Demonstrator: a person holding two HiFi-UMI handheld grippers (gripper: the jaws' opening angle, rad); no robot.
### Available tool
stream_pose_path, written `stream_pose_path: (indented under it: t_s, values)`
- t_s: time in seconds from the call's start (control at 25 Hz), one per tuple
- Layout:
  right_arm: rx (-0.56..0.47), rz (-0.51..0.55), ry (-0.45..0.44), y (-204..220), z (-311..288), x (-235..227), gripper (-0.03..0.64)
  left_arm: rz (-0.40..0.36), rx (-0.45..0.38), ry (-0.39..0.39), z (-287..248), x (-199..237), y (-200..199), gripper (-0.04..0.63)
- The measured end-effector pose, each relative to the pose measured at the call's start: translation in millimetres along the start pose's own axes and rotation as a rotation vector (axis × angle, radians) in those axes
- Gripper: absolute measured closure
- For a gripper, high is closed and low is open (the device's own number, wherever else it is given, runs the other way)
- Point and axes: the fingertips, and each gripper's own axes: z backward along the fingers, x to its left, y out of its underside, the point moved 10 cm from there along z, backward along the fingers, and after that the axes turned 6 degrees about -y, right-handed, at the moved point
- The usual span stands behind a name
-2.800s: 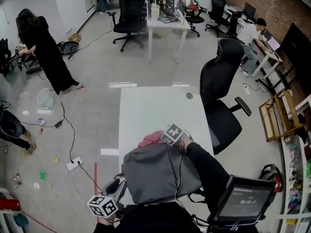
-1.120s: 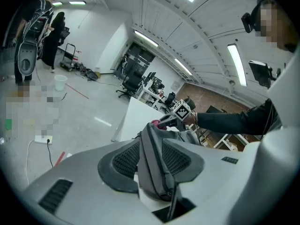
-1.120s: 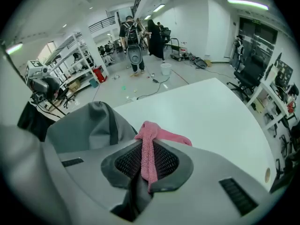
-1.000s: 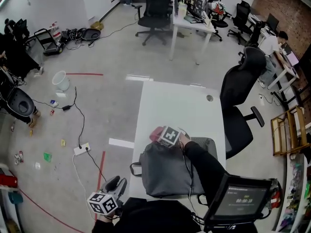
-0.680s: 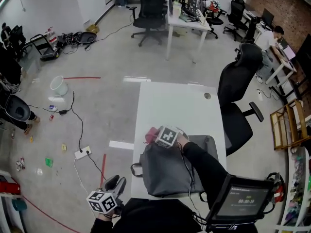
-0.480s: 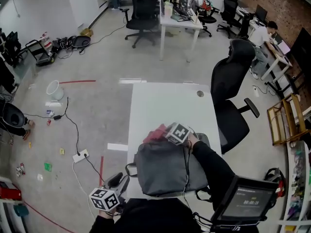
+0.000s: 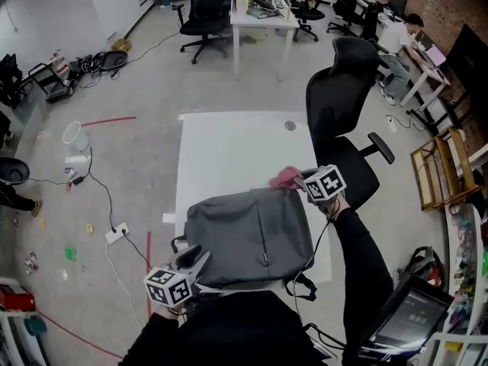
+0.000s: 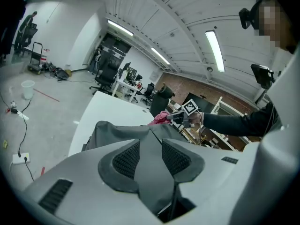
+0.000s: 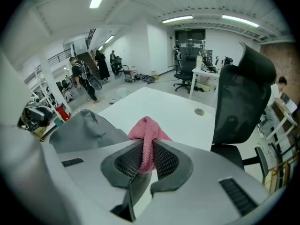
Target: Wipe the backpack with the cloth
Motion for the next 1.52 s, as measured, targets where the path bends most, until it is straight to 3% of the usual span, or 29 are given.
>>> stream_pose_path:
  t_s: [0.2, 0.48, 1.0, 1.24, 1.36, 1.52]
  values:
    - [-0.115, -0.178, -0.148, 71.2, 24.1, 1.5, 0.560, -0.012, 0.016, -0.003, -12.3, -33.8, 10.7, 0.436]
    - [-0.197, -0.176, -0.214, 102.1, 38.5, 19.2, 0.560, -0.039, 0.061, 0.024, -48.3, -53.1, 5.5, 0.436]
    - [-0.026, -0.113, -0.474, 189.6, 87.8, 78.1, 0.560, -0.078, 0.118, 0.080, -73.2, -78.3, 18.3, 0.436]
    - [0.144, -0.071, -0.665, 234.0, 97.9, 91.3, 0.560, -0.088, 0.134, 0.091, -85.4, -88.2, 19.2, 0.436]
    - [0.151, -0.077, -0.670, 239.1, 87.5, 72.3, 0.560, -0.086, 0.132, 0.075, -86.3, -90.9, 20.5, 0.436]
    - [0.057, -0.123, -0.593, 219.3, 57.9, 34.3, 0.560, -0.071, 0.122, 0.029, -74.3, -91.0, 22.0, 0.436]
